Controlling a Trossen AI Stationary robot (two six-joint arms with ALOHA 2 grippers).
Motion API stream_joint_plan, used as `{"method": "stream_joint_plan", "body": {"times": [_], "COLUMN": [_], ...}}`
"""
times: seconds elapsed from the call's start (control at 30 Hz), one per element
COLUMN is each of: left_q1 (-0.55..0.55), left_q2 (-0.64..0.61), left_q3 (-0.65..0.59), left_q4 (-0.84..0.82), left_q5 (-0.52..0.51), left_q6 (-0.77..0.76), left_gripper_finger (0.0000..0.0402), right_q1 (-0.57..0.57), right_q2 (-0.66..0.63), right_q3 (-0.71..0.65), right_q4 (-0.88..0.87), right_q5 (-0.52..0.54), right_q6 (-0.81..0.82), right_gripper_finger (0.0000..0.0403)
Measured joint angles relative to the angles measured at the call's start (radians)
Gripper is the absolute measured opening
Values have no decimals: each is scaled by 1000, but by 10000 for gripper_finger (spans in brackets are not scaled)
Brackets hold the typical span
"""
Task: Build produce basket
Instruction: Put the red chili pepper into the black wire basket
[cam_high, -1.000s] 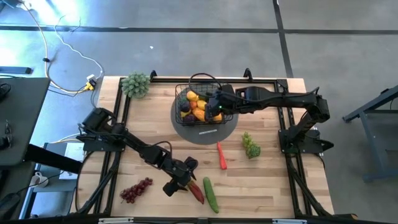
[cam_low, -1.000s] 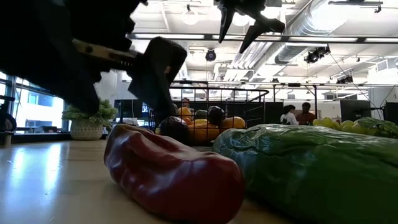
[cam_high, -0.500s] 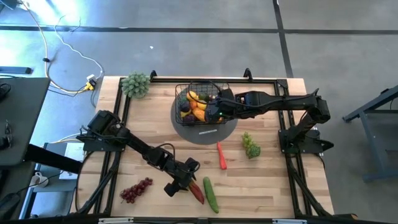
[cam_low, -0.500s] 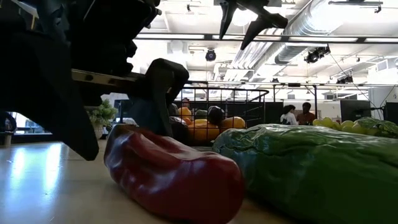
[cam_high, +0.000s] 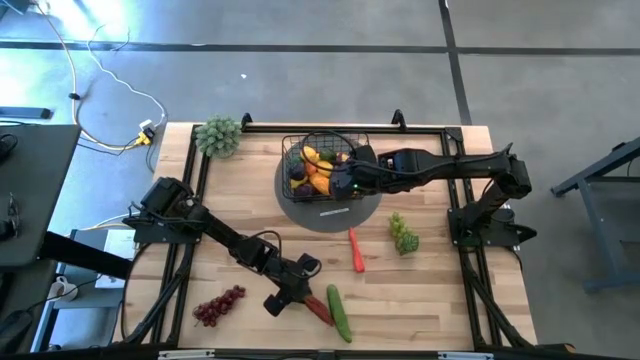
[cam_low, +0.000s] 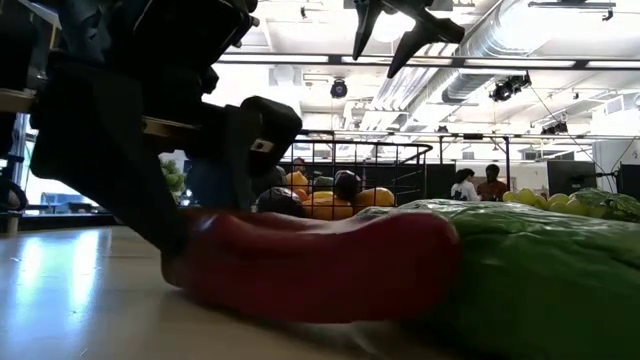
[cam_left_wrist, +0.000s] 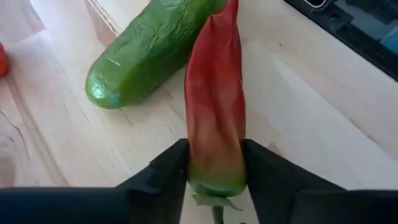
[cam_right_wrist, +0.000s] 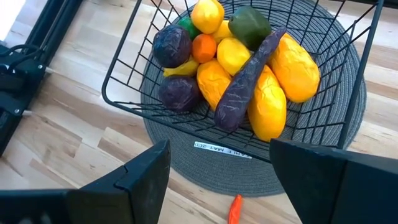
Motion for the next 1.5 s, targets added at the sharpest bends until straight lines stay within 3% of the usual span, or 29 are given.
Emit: {"method": "stream_joint_plan", "body": {"times": [0.2, 0.4, 0.63, 1.13, 1.5], "left_q1": [0, 6, 6, 33, 156], "left_q2": [-3, -9, -82, -304, -503], "left_q3": [1, 3, 0, -1, 0], "left_q4": [-26, -64, -218, -513, -597], "left_q5": [2, 3, -23, -216, -383], "left_q6": [-86, -135, -125, -134, -160], "left_gripper_finger": [82, 78, 75, 72, 72], "right_q1": [4, 6, 6, -3, -3], "right_q2": [0, 0, 0, 0, 0], "right_q3": [0, 0, 0, 0, 0], "right_q4": [-9, -54, -101, -125, -151], "right_q5": [-20, -21, -18, -12, -16], "right_q6": [-15, -34, -42, -162, -219], "right_gripper_finger": [256, 256, 256, 256, 256]}}
